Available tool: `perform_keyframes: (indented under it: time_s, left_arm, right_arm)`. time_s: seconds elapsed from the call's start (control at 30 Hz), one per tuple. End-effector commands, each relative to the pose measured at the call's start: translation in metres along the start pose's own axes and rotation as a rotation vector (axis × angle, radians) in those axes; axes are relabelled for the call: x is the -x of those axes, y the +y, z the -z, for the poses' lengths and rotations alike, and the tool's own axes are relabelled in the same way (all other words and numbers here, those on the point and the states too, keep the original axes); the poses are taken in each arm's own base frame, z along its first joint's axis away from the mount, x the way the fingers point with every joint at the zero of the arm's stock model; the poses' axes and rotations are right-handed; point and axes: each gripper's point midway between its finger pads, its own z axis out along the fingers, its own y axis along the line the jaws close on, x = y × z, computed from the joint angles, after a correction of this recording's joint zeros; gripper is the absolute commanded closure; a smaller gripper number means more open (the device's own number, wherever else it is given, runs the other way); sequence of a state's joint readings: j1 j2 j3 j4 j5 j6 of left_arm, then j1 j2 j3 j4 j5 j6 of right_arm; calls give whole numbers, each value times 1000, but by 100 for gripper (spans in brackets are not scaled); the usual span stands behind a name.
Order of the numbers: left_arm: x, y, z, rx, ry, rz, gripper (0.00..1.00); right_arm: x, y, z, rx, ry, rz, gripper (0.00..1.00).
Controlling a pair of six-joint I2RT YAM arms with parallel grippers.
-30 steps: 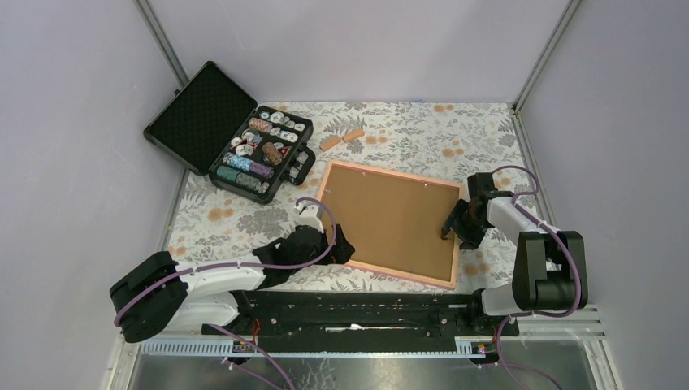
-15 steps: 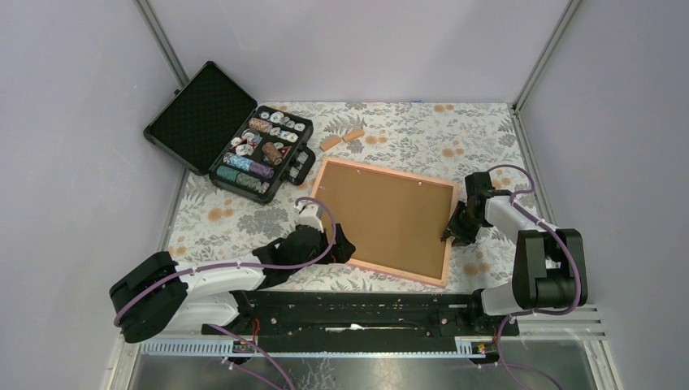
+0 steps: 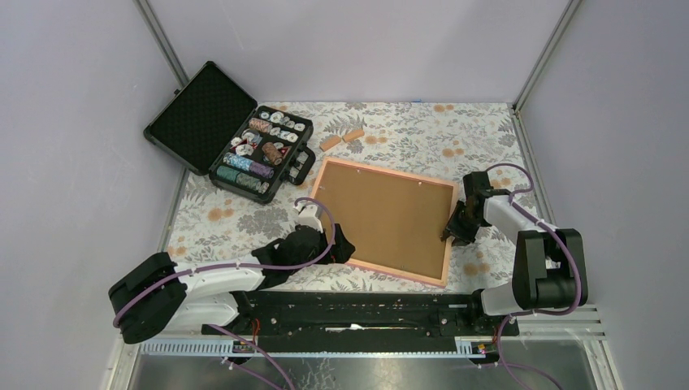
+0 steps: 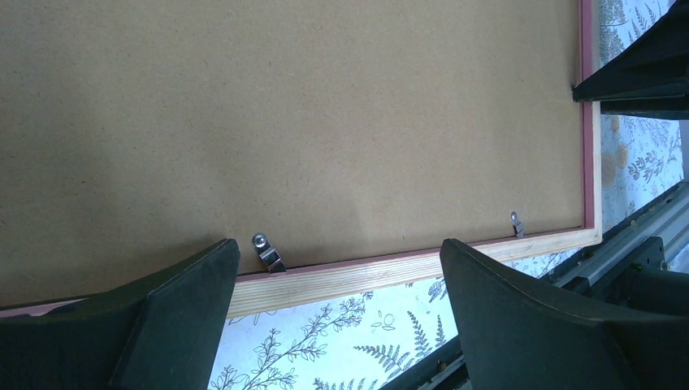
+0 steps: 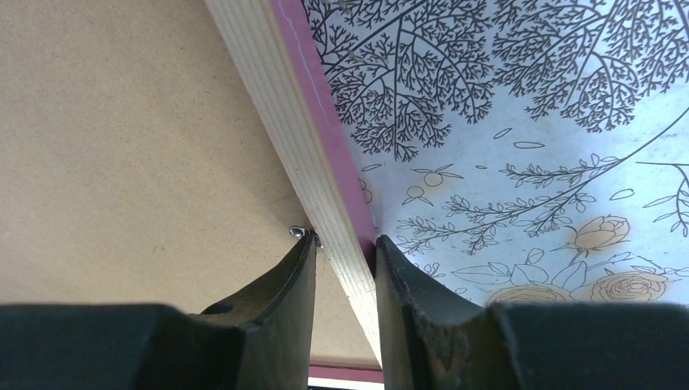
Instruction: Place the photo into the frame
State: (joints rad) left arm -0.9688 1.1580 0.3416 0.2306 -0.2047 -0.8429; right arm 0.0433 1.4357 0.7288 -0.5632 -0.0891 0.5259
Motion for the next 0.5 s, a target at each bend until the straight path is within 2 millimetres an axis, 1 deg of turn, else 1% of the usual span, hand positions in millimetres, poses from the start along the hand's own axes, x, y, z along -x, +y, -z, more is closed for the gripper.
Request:
perform_keyframes:
  time_s: [0.0, 0.2, 0.47]
  left_arm:
    - [7, -6, 2, -32, -30, 9, 1]
    - [7, -5, 3, -32, -33, 9, 1]
    - [7, -6, 2, -35, -31, 8, 1]
  right_arm:
    - [15, -14, 2, -94, -87, -12, 90]
    - [17, -10, 1, -64, -102, -9, 100]
    - [15, -8, 4, -35, -130, -24, 100]
